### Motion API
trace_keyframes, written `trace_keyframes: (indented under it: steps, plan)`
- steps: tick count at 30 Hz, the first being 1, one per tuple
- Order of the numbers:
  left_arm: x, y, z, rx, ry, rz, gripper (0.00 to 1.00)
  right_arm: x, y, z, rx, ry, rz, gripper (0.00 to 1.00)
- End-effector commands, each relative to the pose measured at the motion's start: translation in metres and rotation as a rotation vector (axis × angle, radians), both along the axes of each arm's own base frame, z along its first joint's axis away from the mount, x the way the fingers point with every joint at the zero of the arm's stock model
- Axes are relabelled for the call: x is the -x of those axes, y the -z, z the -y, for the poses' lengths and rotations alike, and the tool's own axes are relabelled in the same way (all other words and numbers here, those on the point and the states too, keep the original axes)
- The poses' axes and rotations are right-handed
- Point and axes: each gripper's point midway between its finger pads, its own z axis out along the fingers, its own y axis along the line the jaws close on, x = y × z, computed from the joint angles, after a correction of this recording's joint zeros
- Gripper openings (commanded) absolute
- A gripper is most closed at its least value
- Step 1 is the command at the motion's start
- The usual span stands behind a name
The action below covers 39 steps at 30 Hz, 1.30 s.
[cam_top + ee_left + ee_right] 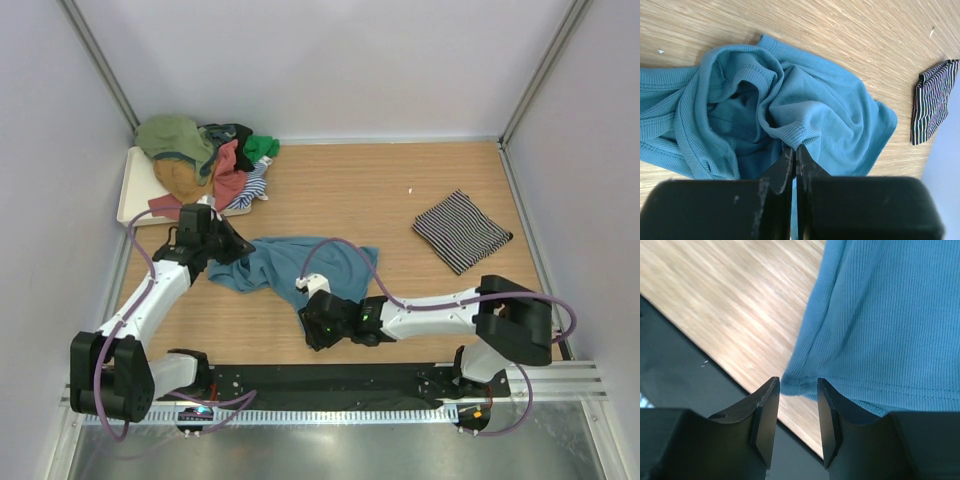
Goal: Fold and stack the tank tops
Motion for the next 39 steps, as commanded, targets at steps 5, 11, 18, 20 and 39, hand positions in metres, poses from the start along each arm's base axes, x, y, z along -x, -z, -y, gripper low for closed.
trace_keyframes:
  steps: [5, 11, 18, 20, 39]
  plan:
    - [0.000, -0.010, 0.001, -0.002, 0.017, 0.038, 0.00, -0.010, 0.010, -0.004, 0.092, 0.074, 0.065, 0.41]
    - [0.001, -0.010, 0.001, -0.001, 0.019, 0.040, 0.00, 0.003, 0.019, -0.009, 0.096, 0.038, 0.030, 0.29]
    - [0.000, -0.013, 0.000, -0.005, 0.015, 0.044, 0.00, -0.008, 0.002, 0.007, 0.124, 0.082, 0.112, 0.04]
    - [-0.002, -0.013, 0.000, -0.004, 0.012, 0.041, 0.00, -0.021, -0.014, 0.014, 0.145, 0.103, 0.177, 0.04]
    - [-0.078, -0.128, 0.006, 0.000, -0.013, 0.183, 0.00, -0.232, -0.164, 0.164, 0.069, 0.637, 0.320, 0.01]
